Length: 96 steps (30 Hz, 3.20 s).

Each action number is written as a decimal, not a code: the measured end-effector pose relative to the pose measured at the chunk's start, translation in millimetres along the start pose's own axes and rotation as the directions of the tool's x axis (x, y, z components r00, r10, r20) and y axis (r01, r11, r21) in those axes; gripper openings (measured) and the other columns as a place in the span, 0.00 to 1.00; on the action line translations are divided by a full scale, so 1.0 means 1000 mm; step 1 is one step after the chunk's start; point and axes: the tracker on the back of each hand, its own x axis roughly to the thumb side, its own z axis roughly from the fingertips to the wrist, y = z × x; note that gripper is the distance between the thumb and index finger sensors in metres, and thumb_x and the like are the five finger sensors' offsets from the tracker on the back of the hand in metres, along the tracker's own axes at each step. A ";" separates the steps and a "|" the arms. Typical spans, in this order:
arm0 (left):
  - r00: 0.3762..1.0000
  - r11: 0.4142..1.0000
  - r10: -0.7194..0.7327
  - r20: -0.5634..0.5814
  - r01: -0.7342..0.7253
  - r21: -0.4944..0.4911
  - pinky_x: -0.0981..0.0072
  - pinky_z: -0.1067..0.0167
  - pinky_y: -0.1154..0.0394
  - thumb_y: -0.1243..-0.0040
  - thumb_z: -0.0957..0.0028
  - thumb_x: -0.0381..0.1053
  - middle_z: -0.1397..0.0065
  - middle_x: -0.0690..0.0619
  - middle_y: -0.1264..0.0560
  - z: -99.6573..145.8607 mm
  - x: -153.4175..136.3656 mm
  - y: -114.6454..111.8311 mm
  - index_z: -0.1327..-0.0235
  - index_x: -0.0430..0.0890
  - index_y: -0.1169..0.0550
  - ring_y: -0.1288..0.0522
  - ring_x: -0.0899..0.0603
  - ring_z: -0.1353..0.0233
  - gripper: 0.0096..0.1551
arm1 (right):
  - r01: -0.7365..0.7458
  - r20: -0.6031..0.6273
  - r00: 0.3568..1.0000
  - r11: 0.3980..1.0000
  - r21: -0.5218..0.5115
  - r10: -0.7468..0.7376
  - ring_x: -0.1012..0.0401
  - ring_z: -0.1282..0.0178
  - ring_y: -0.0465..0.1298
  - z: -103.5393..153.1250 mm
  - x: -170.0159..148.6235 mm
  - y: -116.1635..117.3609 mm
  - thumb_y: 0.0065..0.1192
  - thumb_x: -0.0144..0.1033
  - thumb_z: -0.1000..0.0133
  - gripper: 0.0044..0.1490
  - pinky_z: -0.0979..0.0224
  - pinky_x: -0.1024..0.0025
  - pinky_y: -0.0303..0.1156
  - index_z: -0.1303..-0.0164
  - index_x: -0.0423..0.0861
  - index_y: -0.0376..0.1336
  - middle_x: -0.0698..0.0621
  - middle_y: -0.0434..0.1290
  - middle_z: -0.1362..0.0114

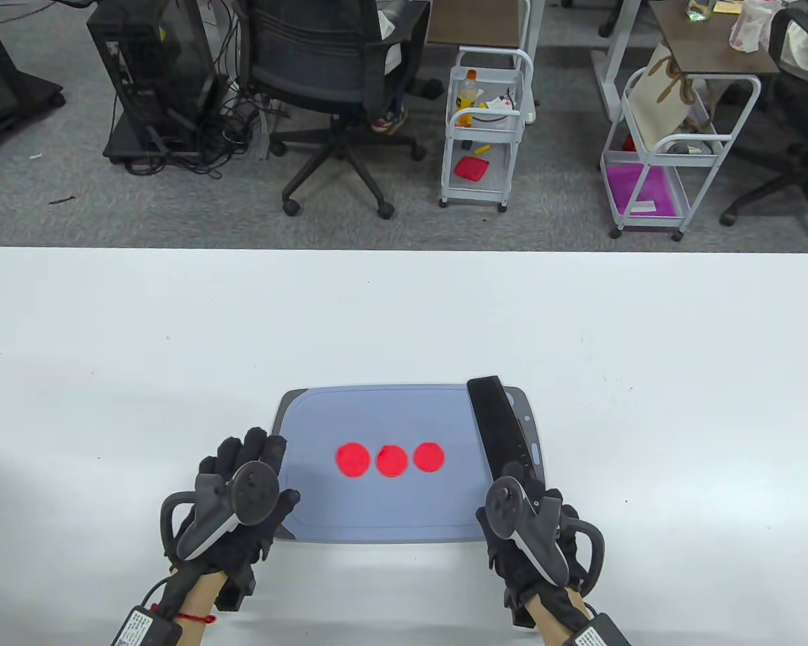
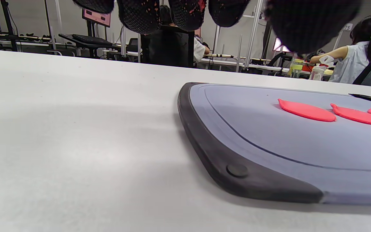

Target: Chop plasticine discs into granules with repetitive downward strikes

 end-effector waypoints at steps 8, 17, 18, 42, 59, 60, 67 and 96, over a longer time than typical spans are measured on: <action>1.000 1.000 0.011 0.026 -0.011 0.004 0.33 0.24 0.44 0.48 0.55 0.71 0.08 0.51 0.46 0.003 0.005 0.003 0.18 0.59 0.42 0.41 0.32 0.14 0.48 | -0.049 -0.011 0.999 0.998 -0.026 0.049 0.46 0.51 0.84 -0.004 0.008 0.003 0.76 0.51 0.54 0.46 0.44 0.45 0.76 0.26 0.46 0.67 0.45 0.78 0.38; 0.999 1.000 0.019 0.026 -0.019 -0.012 0.32 0.24 0.44 0.48 0.54 0.71 0.08 0.50 0.46 0.000 0.005 0.002 0.18 0.58 0.43 0.40 0.31 0.15 0.49 | 0.085 -0.085 0.991 0.984 -0.158 -0.099 0.49 0.54 0.81 0.001 -0.002 -0.013 0.61 0.52 0.49 0.41 0.45 0.46 0.75 0.26 0.45 0.63 0.44 0.77 0.40; 1.000 1.000 0.017 0.026 -0.016 -0.014 0.32 0.24 0.44 0.48 0.54 0.71 0.08 0.50 0.45 0.000 0.004 0.001 0.18 0.58 0.43 0.40 0.31 0.15 0.49 | 0.122 -0.089 0.986 0.973 -0.195 -0.142 0.49 0.56 0.82 0.003 -0.003 -0.016 0.62 0.53 0.49 0.41 0.47 0.47 0.76 0.28 0.45 0.65 0.45 0.78 0.42; 0.999 0.997 0.039 0.030 -0.037 -0.064 0.31 0.25 0.44 0.48 0.54 0.71 0.08 0.48 0.45 -0.002 0.007 -0.003 0.18 0.58 0.42 0.39 0.30 0.15 0.48 | 0.447 -0.033 0.895 0.892 0.064 -0.445 0.50 0.60 0.84 0.025 0.027 -0.008 0.64 0.51 0.48 0.38 0.51 0.48 0.78 0.31 0.43 0.68 0.47 0.80 0.45; 0.998 0.999 0.050 0.041 -0.049 -0.024 0.31 0.25 0.44 0.48 0.54 0.71 0.08 0.48 0.44 0.001 0.004 0.001 0.18 0.58 0.41 0.39 0.30 0.16 0.48 | 0.526 0.124 0.827 0.833 0.172 -0.548 0.51 0.60 0.84 0.047 0.114 -0.019 0.64 0.51 0.48 0.38 0.51 0.49 0.79 0.31 0.43 0.67 0.47 0.80 0.45; 0.997 0.998 0.060 0.040 -0.059 -0.025 0.31 0.25 0.44 0.48 0.54 0.70 0.08 0.48 0.44 0.002 0.002 0.002 0.18 0.58 0.41 0.39 0.29 0.16 0.48 | 0.503 0.140 0.839 0.847 0.171 -0.526 0.51 0.60 0.85 0.048 0.123 -0.018 0.63 0.51 0.48 0.38 0.51 0.49 0.79 0.31 0.43 0.68 0.47 0.80 0.45; 0.996 0.997 0.076 0.042 -0.075 -0.024 0.31 0.25 0.44 0.48 0.54 0.71 0.08 0.48 0.44 0.001 -0.002 0.005 0.18 0.58 0.41 0.39 0.29 0.16 0.48 | 0.480 0.137 0.848 0.851 0.210 -0.512 0.51 0.58 0.85 0.053 0.174 -0.003 0.62 0.51 0.47 0.38 0.50 0.49 0.79 0.30 0.43 0.67 0.48 0.80 0.44; 0.997 0.995 0.067 0.029 -0.064 -0.078 0.30 0.26 0.45 0.48 0.54 0.71 0.08 0.47 0.44 0.000 0.000 0.000 0.18 0.58 0.41 0.39 0.29 0.16 0.48 | 0.545 -0.014 0.834 0.820 0.172 -0.551 0.50 0.61 0.84 0.053 0.126 -0.009 0.64 0.51 0.48 0.39 0.52 0.48 0.78 0.31 0.41 0.67 0.47 0.81 0.46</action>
